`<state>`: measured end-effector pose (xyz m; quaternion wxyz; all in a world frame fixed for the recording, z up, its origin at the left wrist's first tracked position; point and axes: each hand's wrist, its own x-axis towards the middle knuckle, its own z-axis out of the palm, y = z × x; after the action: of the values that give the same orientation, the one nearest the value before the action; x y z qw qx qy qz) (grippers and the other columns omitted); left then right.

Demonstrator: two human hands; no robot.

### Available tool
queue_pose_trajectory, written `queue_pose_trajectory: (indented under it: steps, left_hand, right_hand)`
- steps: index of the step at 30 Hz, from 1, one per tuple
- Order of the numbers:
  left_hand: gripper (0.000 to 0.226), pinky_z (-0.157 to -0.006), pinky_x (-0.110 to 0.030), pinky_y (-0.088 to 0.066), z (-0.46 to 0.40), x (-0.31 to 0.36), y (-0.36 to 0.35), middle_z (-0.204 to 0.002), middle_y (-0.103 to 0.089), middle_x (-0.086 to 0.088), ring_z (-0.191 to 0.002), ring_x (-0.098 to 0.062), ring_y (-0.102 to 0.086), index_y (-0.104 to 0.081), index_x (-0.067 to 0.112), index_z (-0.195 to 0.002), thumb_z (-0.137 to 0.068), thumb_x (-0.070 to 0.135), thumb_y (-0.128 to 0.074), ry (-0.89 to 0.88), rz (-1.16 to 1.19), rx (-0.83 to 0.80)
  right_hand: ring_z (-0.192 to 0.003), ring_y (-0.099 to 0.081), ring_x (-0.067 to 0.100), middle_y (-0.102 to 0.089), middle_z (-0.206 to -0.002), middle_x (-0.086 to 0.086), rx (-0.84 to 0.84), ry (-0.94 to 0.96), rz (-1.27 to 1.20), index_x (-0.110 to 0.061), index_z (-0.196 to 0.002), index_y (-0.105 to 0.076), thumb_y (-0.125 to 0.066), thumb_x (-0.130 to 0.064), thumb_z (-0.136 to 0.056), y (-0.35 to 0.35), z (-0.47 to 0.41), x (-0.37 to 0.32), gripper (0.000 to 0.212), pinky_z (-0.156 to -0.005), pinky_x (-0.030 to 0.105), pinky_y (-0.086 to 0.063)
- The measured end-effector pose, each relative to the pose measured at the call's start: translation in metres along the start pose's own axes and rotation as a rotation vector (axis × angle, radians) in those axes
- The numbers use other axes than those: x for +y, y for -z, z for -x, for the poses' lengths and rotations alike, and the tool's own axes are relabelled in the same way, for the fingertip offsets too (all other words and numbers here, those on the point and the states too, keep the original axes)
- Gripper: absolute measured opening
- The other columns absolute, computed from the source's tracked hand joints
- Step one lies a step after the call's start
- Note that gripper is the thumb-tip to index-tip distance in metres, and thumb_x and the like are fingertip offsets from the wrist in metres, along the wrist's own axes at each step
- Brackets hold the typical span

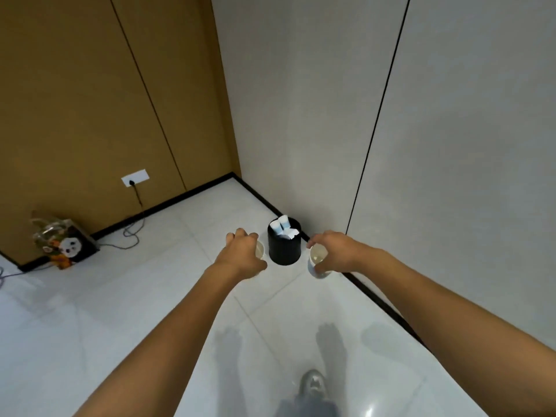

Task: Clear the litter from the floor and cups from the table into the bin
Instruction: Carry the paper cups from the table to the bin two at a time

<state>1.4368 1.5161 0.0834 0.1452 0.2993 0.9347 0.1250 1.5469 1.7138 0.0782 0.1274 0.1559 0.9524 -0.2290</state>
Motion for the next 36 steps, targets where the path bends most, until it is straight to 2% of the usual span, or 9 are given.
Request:
queue_pose_trajectory:
  steps: [6, 11, 15, 19, 27, 36]
  left_hand:
    - [0.063, -0.097, -0.037, -0.040, -0.141, 0.061, 0.057, -0.133, -0.038, -0.009, -0.128, -0.028, -0.031, -0.042, 0.013, -0.138, -0.083, 0.028, -0.068, -0.051, 0.012, -0.010]
    - [0.060, -0.097, -0.036, -0.039, -0.233, 0.080, 0.078, -0.131, -0.041, -0.009, -0.127, -0.027, -0.033, -0.044, 0.015, -0.136, -0.083, 0.030, -0.067, -0.048, 0.055, -0.020]
    - [0.062, -0.098, -0.036, -0.040, -0.295, 0.078, 0.080, -0.130, -0.043, -0.011, -0.124, -0.028, -0.039, -0.046, 0.016, -0.136, -0.081, 0.035, -0.069, -0.019, 0.090, -0.080]
    - [0.060, -0.099, -0.037, -0.042, -0.366, 0.067, 0.077, -0.129, -0.045, -0.011, -0.123, -0.027, -0.042, -0.049, 0.015, -0.133, -0.080, 0.035, -0.070, 0.014, 0.114, -0.096]
    - [0.066, -0.098, -0.030, -0.037, -0.524, 0.048, 0.076, -0.135, -0.041, -0.010, -0.127, -0.026, -0.038, -0.044, 0.017, -0.138, -0.081, 0.036, -0.070, 0.043, 0.172, -0.160]
    - [0.062, -0.099, -0.034, -0.040, -0.649, 0.039, 0.049, -0.133, -0.042, -0.011, -0.125, -0.029, -0.039, -0.045, 0.017, -0.135, -0.081, 0.037, -0.069, 0.212, 0.171, -0.226]
  right_hand:
    - [-0.112, -0.048, 0.022, -0.048, -0.121, 0.003, 0.048, 0.038, 0.022, -0.026, -0.128, -0.051, -0.073, -0.026, -0.079, 0.120, -0.105, 0.040, 0.054, -0.087, 0.029, -0.044]
    - [-0.113, -0.048, 0.021, -0.048, -0.124, 0.003, 0.047, 0.087, 0.020, -0.026, -0.130, -0.051, -0.073, -0.026, -0.079, 0.174, -0.189, 0.066, 0.056, -0.087, 0.027, -0.041]
    - [-0.115, -0.048, 0.023, -0.048, -0.125, 0.005, 0.006, 0.103, -0.010, -0.025, -0.131, -0.051, -0.075, -0.026, -0.078, 0.191, -0.251, 0.081, 0.058, -0.091, 0.028, -0.042]
    - [-0.115, -0.049, 0.022, -0.049, -0.124, 0.004, -0.031, 0.116, -0.038, -0.025, -0.130, -0.051, -0.076, -0.027, -0.078, 0.203, -0.326, 0.099, 0.058, -0.086, 0.024, -0.039]
    - [-0.116, -0.049, 0.021, -0.049, -0.126, 0.004, -0.098, 0.083, -0.035, -0.023, -0.131, -0.050, -0.075, -0.025, -0.079, 0.231, -0.474, 0.129, 0.058, -0.085, 0.023, -0.039]
    - [-0.112, -0.052, 0.020, -0.052, -0.123, 0.006, -0.225, 0.105, -0.054, -0.020, -0.128, -0.053, -0.076, -0.024, -0.077, 0.236, -0.605, 0.173, 0.057, -0.083, 0.022, -0.038]
